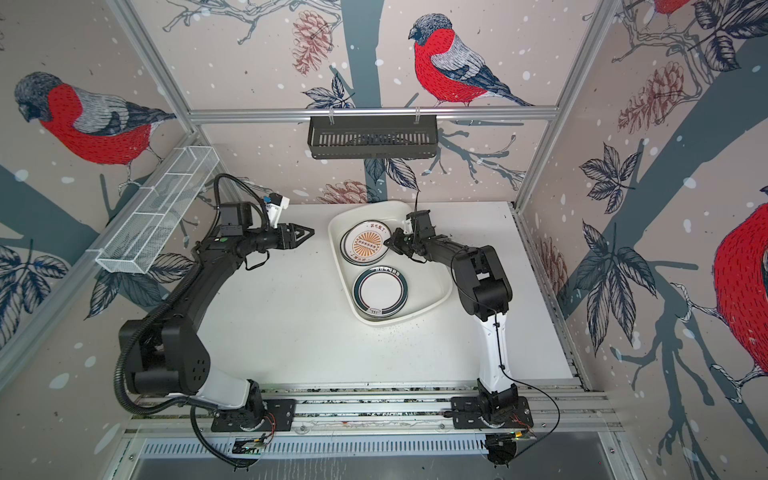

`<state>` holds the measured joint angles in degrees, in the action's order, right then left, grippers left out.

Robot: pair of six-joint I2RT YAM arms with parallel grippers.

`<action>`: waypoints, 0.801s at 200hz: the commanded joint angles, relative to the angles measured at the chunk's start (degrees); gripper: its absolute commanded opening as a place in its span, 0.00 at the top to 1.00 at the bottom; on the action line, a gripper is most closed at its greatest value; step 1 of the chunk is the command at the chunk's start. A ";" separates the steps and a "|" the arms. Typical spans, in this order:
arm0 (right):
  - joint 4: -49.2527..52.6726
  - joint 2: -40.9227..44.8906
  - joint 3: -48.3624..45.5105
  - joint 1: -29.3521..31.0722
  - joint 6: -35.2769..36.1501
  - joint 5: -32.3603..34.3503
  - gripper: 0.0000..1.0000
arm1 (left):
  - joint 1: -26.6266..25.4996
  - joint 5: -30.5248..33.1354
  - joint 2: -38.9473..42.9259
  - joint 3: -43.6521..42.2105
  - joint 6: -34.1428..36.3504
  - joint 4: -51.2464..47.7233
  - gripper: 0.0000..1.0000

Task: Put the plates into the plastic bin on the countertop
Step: 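Lower the sunburst plate with the right gripper onto the green-rimmed stack in the bin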

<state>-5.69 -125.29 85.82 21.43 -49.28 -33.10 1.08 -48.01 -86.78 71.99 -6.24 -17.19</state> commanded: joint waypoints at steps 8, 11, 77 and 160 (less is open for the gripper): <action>-2.20 -0.29 0.36 -0.24 -0.35 -1.70 0.90 | 0.06 -0.95 0.12 0.00 -0.27 1.50 0.41; -1.99 -0.37 0.50 -0.23 -0.24 -1.70 0.90 | 0.06 -0.99 0.12 0.02 -0.28 1.50 0.41; -0.37 -0.96 1.10 -0.35 0.41 -1.86 0.87 | 0.06 -1.45 0.03 0.00 -0.36 1.57 0.41; 3.37 -1.18 2.02 -0.36 2.05 -0.65 0.84 | 0.06 -1.78 -0.30 0.02 -0.47 1.66 0.41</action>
<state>-3.90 -126.34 87.13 20.97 -49.06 -34.28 1.08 -48.05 -86.83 71.96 -6.85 -17.02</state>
